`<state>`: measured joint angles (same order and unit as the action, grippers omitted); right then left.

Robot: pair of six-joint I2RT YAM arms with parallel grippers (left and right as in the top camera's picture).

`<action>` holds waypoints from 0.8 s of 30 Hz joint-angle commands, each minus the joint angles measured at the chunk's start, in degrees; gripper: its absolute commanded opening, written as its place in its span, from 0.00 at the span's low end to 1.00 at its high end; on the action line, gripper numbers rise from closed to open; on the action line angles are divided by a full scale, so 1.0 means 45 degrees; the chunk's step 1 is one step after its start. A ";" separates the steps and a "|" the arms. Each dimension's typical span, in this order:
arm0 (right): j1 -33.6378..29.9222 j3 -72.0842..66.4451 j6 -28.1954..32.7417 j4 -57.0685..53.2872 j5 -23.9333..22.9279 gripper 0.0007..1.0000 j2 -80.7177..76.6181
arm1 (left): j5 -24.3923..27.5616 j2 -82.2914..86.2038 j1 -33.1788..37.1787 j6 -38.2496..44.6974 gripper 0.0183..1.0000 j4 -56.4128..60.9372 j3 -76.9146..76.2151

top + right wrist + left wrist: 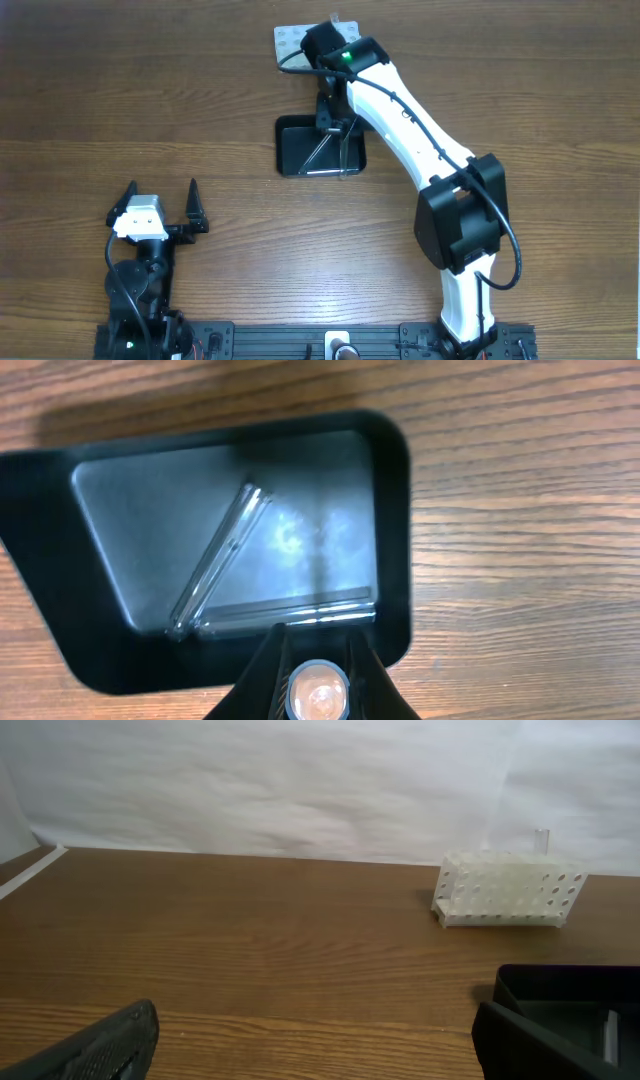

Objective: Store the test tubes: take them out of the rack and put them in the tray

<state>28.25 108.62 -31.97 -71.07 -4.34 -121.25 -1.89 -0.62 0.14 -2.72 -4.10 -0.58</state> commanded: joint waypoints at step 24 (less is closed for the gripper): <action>-0.0869 0.0253 0.0170 0.0568 0.0000 0.01 -0.0816 | 0.0126 0.0087 0.0087 0.0180 1.00 -0.0010 0.0053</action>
<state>24.40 108.62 -31.53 -68.73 -4.38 -123.22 -1.91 -0.62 0.14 -2.72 -4.10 -0.58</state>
